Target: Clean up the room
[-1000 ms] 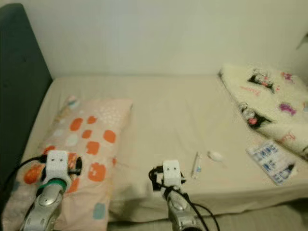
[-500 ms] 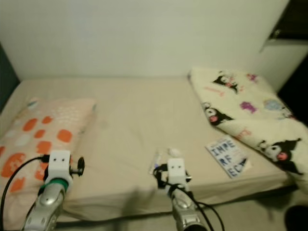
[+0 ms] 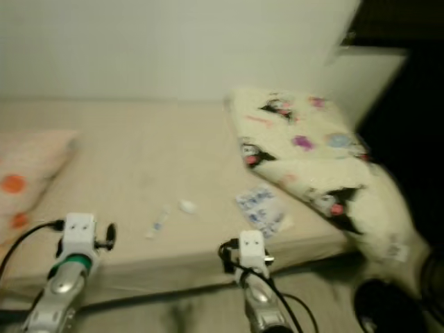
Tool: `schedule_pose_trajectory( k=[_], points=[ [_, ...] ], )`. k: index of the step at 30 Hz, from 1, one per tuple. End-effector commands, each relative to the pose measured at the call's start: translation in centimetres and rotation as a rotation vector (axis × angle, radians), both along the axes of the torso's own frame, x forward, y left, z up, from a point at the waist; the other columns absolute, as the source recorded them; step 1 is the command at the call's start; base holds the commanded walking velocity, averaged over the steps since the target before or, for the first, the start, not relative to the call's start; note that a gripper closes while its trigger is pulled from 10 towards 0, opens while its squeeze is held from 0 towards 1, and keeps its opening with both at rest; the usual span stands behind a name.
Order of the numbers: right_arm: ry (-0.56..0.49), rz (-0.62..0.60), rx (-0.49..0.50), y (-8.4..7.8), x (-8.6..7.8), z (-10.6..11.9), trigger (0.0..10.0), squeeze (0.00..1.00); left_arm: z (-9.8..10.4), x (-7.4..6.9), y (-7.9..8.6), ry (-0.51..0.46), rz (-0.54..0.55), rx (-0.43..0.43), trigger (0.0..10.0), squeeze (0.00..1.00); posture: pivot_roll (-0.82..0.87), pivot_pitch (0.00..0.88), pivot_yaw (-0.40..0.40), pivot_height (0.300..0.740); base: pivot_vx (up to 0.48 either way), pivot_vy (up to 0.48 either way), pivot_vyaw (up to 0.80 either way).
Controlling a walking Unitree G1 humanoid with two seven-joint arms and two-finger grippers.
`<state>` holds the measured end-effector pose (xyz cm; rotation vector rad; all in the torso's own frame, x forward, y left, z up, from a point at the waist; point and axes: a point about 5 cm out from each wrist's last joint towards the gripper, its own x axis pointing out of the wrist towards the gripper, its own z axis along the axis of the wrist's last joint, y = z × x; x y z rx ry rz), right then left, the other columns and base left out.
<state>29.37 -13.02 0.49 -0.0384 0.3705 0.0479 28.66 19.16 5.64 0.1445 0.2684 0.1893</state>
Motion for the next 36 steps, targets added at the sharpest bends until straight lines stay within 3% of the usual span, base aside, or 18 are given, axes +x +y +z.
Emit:
schedule_pose_trajectory(
  k=[1, 21, 26, 36],
  points=[
    [0.02, -0.018, -0.001, -0.5, -0.24, -0.35, 10.0, 0.0, -0.5, -0.33, -0.13, 0.022, -0.003, -0.002, 10.0, 0.0, 0.06, 0.0, -0.005, 0.74, 0.0, -0.48, 0.0],
    [0.024, -0.026, -0.002, -0.72, -0.2, -0.36, 10.0, 0.0, -0.39, -0.21, -0.26, 0.021, -0.006, -0.007, 10.0, 0.0, 0.06, 0.0, -0.01, 0.74, 0.0, -0.472, 0.0],
    [0.022, -0.017, -0.001, -0.41, -0.04, -0.23, 10.0, 0.0, -0.36, -0.29, -0.15, 0.026, 0.026, -0.087, 10.0, 0.0, 0.06, 0.0, -0.017, 0.74, 0.0, 0.096, 0.0],
    [0.024, -0.002, -0.001, -0.11, -0.01, -0.23, 10.0, 0.0, -0.46, -0.52, 0.14, 0.029, 0.037, -0.105, 10.0, 0.0, 0.06, 0.0, -0.021, 0.74, 0.0, 0.48, 0.0]
  ],
)
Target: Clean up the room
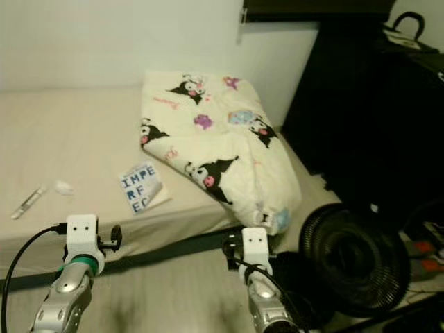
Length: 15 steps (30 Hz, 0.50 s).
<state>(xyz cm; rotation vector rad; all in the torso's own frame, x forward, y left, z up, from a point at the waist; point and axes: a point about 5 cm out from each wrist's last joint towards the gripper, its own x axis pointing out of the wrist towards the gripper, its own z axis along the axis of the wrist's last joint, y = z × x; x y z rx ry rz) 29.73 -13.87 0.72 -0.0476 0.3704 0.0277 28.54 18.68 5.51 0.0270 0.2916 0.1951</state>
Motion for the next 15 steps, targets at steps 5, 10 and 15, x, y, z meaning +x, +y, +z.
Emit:
schedule_pose_trajectory(
  k=[5, 10, 15],
  points=[
    [0.025, 0.021, 0.01, 0.8, -0.42, -0.51, 10.0, 0.0, -0.16, -0.33, 0.78, 0.008, 0.018, 0.059, 10.0, 0.0, 0.07, 0.0, -0.025, 0.74, 0.0, 0.275, 0.0],
    [0.026, 0.022, 0.011, 0.84, -0.38, -0.48, 10.0, 0.0, -0.11, -0.27, 0.79, 0.003, 0.017, 0.069, 10.0, 0.0, 0.07, 0.0, -0.025, 0.74, 0.0, 0.0, 0.0],
    [0.038, 0.027, -0.014, 0.8, -0.42, -0.63, 10.0, 0.0, -0.28, -0.31, 0.91, 0.002, 0.024, 0.115, 10.0, 0.0, 0.07, 0.0, -0.011, 0.74, 0.0, 0.0, 0.0]
  ],
)
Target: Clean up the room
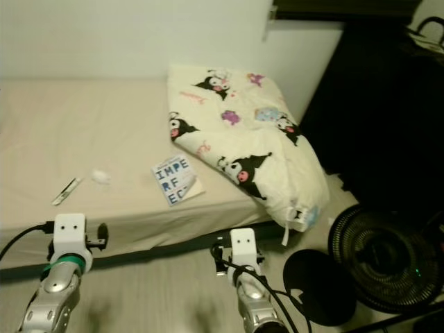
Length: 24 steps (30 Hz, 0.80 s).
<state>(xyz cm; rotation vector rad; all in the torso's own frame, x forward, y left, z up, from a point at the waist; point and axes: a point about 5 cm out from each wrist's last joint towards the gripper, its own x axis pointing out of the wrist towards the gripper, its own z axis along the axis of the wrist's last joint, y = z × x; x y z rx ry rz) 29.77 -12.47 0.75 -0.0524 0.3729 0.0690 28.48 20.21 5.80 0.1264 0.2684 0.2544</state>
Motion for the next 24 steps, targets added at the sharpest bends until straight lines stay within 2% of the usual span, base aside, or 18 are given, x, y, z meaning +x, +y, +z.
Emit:
schedule_pose_trajectory(
  k=[1, 5, 9, 11, 15, 21, 23, 24],
  points=[
    [0.035, -0.02, -0.019, -0.6, -0.5, -0.7, 10.0, 0.0, -0.7, -0.3, -0.6, 0.021, -0.021, 0.002, 10.0, 0.0, 0.08, 0.0, -0.005, 0.74, 0.0, 0.0, 0.0],
    [0.038, -0.058, -0.05, -1.1, -0.7, -0.9, 10.0, 0.0, -0.7, -0.3, -0.7, 0.024, -0.043, 0.001, 10.0, 0.0, 0.08, 0.0, -0.003, 0.74, 0.0, 0.0, 0.0],
    [0.031, -0.072, -0.018, -1.2, -0.8, -0.9, 10.0, 0.0, -0.4, 0.0, -0.8, 0.015, -0.061, 0.021, 10.0, 0.0, 0.08, 0.0, 0.008, 0.74, 0.0, 0.0, 0.0],
    [0.017, -0.078, 0.013, -1.3, -0.9, -0.8, 10.0, 0.0, -0.3, 0.2, -1.2, 0.018, -0.109, 0.066, 10.0, 0.0, 0.07, 0.0, 0.025, 0.74, 0.0, 0.0, 0.0],
    [0.029, -0.094, 0.017, -1.8, -1.1, -1.0, 10.0, 0.0, -0.1, 0.5, -1.7, 0.012, -0.138, 0.096, 10.0, 0.0, 0.07, 0.0, 0.021, 0.74, 0.0, 0.0, 0.0],
    [0.004, -0.072, -0.039, -2.1, -1.1, -0.8, 10.0, 0.0, 1.6, 1.6, -2.1, -0.011, -0.145, 0.14, 10.0, 0.0, 0.06, 0.0, 0.04, 0.74, 0.0, 0.0, 0.0],
    [-0.003, -0.071, -0.007, -2.0, -1.0, -0.6, 10.0, 0.0, 3.0, 2.0, -2.4, -0.048, -0.163, 0.143, 10.0, 0.0, 0.1, 0.0, 0.066, 0.74, 0.0, 0.0, 0.0],
    [-0.003, -0.071, -0.007, -2.0, -1.0, -0.6, 10.0, 0.0, 3.0, 2.0, -2.4, -0.048, -0.163, 0.143, 10.0, 0.0, 0.1, 0.0, 0.066, 0.74, 0.0, 0.0, 0.0]
  ],
)
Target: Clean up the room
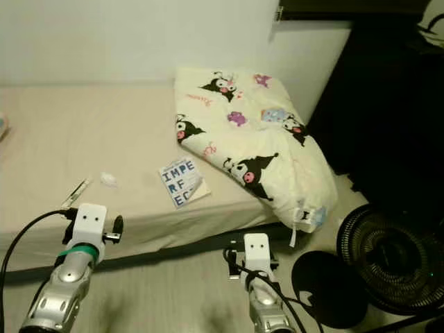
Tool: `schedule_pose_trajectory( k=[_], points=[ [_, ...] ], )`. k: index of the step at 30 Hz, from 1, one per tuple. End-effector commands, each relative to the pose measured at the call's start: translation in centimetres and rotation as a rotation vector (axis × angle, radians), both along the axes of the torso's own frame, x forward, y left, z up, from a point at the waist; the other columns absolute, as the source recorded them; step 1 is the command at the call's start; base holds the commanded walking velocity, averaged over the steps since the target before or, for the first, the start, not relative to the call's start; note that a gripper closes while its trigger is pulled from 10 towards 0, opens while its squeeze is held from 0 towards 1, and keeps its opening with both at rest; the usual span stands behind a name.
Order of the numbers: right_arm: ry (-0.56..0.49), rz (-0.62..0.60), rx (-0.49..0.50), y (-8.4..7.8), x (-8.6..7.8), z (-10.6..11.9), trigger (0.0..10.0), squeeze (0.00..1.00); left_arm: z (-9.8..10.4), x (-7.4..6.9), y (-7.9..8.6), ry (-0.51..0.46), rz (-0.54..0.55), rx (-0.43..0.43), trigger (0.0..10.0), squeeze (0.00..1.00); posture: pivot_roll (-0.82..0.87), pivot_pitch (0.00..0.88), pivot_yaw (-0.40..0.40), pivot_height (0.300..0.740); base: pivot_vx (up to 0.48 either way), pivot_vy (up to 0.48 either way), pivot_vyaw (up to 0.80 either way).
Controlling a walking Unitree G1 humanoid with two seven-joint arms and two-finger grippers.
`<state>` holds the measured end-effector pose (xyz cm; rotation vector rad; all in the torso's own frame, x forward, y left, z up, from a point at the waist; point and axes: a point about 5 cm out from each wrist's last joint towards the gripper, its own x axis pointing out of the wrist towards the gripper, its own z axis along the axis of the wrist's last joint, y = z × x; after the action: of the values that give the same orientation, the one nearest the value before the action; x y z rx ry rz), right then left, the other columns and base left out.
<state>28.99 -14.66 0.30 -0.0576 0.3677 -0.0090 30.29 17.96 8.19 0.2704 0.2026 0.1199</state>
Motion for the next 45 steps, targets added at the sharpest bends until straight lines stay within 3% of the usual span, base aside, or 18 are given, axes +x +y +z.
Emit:
schedule_pose_trajectory(
  k=[1, 4, 7, 9, 11, 14, 19, 22, 25, 32, 45],
  points=[
    [-0.003, 0.005, 0.014, 0.2, -0.1, -0.1, 10.0, 0.0, 1.2, 0.4, -0.3, -0.021, -0.018, 0.012, 10.0, 0.0, 0.11, 0.0, 0.073, 0.74, 0.0, 0.0, 0.0],
    [-0.009, -0.007, 0.023, 0.1, 0.0, 0.1, 10.0, 0.0, 1.4, 0.5, -0.3, -0.027, -0.019, -0.004, 10.0, 0.0, 0.1, 0.0, 0.069, 0.74, 0.0, 0.0, 0.0],
    [0.003, -0.047, 0.02, 0.2, 0.1, 0.0, 10.0, 0.0, 0.0, 0.2, -0.2, -0.009, -0.002, -0.083, 10.0, 0.0, 0.06, 0.0, 0.045, 0.74, 0.0, 0.0, 0.0],
    [0.003, -0.047, 0.02, 0.2, 0.1, 0.0, 10.0, 0.0, 0.0, 0.2, -0.2, -0.009, -0.002, -0.083, 10.0, 0.0, 0.06, 0.0, 0.045, 0.74, 0.0, 0.0, 0.0],
    [0.024, -0.071, 0.037, 0.6, -0.1, -0.3, 10.0, 0.0, -1.9, -0.5, -0.3, 0.03, 0.003, -0.149, 10.0, 0.0, 0.03, 0.0, 0.038, 0.74, 0.0, 0.0, 0.0],
    [-0.008, -0.046, 0.05, 1.1, 0.0, 0.0, 10.0, 0.0, -2.9, -0.9, -0.8, 0.057, -0.018, -0.117, 10.0, 0.0, 0.02, 0.0, 0.049, 0.74, 0.0, 0.0, 0.0],
    [-0.075, -0.021, 0.038, 1.3, 0.4, 0.9, 10.0, 0.0, -2.8, -0.8, -1.1, 0.037, -0.047, -0.111, 10.0, 0.0, 0.02, 0.0, 0.056, 0.74, 0.0, 0.0, 0.0],
    [-0.22, -0.089, 0.02, 0.2, 1.0, 2.7, 10.0, 0.0, -2.0, -0.7, -0.6, -0.015, -0.012, -0.152, 10.0, 0.0, 0.02, 0.0, 0.055, 0.74, 0.0, 0.0, 0.0],
    [-0.267, -0.085, 0.024, 0.2, 1.2, 3.4, 10.0, 0.0, -1.5, -0.7, -0.2, -0.052, -0.002, -0.168, 10.0, 0.0, 0.02, 0.0, 0.053, 0.74, 0.0, 0.0, 0.0],
    [-0.237, -0.023, 0.042, 1.0, 1.3, 3.1, 10.0, 0.0, -1.1, -0.5, 0.1, -0.087, 0.001, -0.121, 10.0, 0.0, 0.03, 0.0, 0.028, 0.74, 0.0, 0.0, 0.0],
    [-0.181, 0.007, 0.042, 1.4, 1.0, 2.3, 10.0, 0.0, -0.6, -0.5, 0.2, -0.106, 0.007, -0.13, 10.0, 0.0, 0.04, 0.0, 0.019, 0.74, 0.0, 0.0, 0.0]
  ],
)
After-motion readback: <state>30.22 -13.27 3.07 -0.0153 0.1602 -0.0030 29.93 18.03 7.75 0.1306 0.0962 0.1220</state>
